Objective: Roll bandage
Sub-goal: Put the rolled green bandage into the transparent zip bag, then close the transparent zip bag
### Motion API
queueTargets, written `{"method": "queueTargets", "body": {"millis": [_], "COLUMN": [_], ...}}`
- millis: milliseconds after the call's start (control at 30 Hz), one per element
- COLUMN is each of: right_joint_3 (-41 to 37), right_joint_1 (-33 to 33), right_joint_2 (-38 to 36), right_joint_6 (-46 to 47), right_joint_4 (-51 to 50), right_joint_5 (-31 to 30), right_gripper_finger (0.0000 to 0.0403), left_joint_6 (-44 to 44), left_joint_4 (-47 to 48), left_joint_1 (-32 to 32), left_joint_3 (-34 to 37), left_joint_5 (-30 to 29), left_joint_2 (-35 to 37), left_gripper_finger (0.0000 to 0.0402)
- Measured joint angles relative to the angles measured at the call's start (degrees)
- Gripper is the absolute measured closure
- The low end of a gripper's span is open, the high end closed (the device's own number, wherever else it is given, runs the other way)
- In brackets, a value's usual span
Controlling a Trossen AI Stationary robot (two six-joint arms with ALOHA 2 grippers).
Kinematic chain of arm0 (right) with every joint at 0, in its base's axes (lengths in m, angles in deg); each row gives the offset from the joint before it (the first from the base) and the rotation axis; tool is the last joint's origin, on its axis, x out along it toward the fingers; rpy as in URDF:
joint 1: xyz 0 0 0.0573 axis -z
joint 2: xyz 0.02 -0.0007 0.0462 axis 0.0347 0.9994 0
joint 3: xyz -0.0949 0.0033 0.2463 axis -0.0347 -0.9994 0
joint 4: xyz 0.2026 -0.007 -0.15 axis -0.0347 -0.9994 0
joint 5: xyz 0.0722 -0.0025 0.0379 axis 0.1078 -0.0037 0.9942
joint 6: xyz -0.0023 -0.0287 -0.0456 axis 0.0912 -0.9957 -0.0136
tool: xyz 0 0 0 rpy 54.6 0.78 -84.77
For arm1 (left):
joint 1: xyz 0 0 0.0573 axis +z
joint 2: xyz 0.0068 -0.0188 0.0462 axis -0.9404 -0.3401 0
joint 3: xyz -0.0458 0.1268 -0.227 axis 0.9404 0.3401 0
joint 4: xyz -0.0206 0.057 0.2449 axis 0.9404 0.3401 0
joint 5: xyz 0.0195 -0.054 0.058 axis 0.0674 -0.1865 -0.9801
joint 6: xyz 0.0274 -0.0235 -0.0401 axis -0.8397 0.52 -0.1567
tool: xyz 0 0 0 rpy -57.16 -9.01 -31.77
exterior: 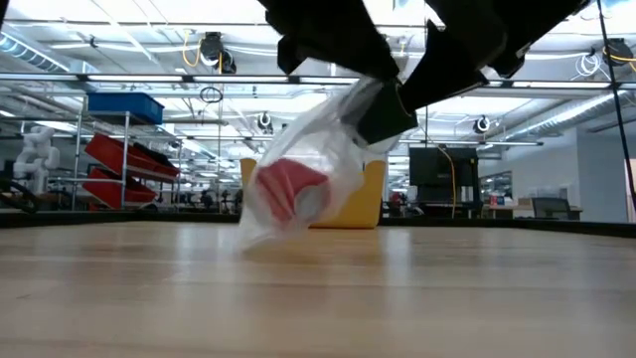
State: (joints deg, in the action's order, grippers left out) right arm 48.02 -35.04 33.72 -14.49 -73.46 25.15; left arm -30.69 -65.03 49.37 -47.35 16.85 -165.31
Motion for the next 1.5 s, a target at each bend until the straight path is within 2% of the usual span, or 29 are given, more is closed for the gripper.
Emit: {"method": "queueTargets", "body": {"millis": [100,200,300,400,500,667,833,967,1100,1233,1367,1500], "right_joint_3": [0.0,0.0,0.0,0.4,0.9,5.3,8.2,8.0,3.6,-4.8,-13.2,-19.5], "right_joint_1": [0.3,0.9,1.1,0.3,-1.1,-3.1,-4.7,-5.6,-7.3,-9.2,-10.3,-10.4], "right_joint_2": [-0.2,-0.2,-0.3,-0.3,-0.3,-1.5,-5.2,-8.4,-9.1,-9.1,-9.1,-9.1], "right_joint_6": [0.0,-0.7,-6.7,-17.7,-22.6,-23.3,-15.9,-0.9,16.0,29.0,34.2,34.8], "right_joint_4": [0.2,0.6,1.7,1.6,0.5,-7.2,-12.6,-18.5,-20.2,-13.2,0.2,10.7], "right_joint_5": [5.5,7.4,8.1,11.1,11.6,11.5,10.7,11.1,9.1,6.3,2.4,3.3], "right_gripper_finger": [0.0400,0.0399,0.0399,0.0390,0.0353,0.0257,0.0194,0.0189,0.0196,0.0197,0.0197,0.0197], "left_joint_6": [0.0,-0.2,-0.2,0.7,1.3,1.2,0.9,0.0,-0.2,0.9,1.1,-0.5], "left_joint_4": [-2.3,-5.7,-6.0,-4.2,-1.5,2.4,3.5,3.7,3.5,3.2,2.1,-1.3], "left_joint_1": [-0.1,-0.2,-0.2,-0.1,0.1,0.1,0.1,0.1,0.1,-0.5,-0.7,-0.7], "left_joint_3": [0.1,0.1,0.0,0.0,0.0,0.0,0.0,0.0,0.0,0.0,0.0,0.0], "left_joint_5": [3.3,6.9,7.4,7.4,7.3,0.3,-2.2,-5.3,-6.5,-9.2,-9.7,-2.6], "left_joint_2": [1.4,3.2,4.1,4.1,4.1,4.1,4.1,4.1,4.1,4.1,3.0,-0.6], "left_gripper_finger": [0.0402,0.0402,0.0402,0.0402,0.0402,0.0402,0.0402,0.0402,0.0402,0.0402,0.0402,0.0396]}}
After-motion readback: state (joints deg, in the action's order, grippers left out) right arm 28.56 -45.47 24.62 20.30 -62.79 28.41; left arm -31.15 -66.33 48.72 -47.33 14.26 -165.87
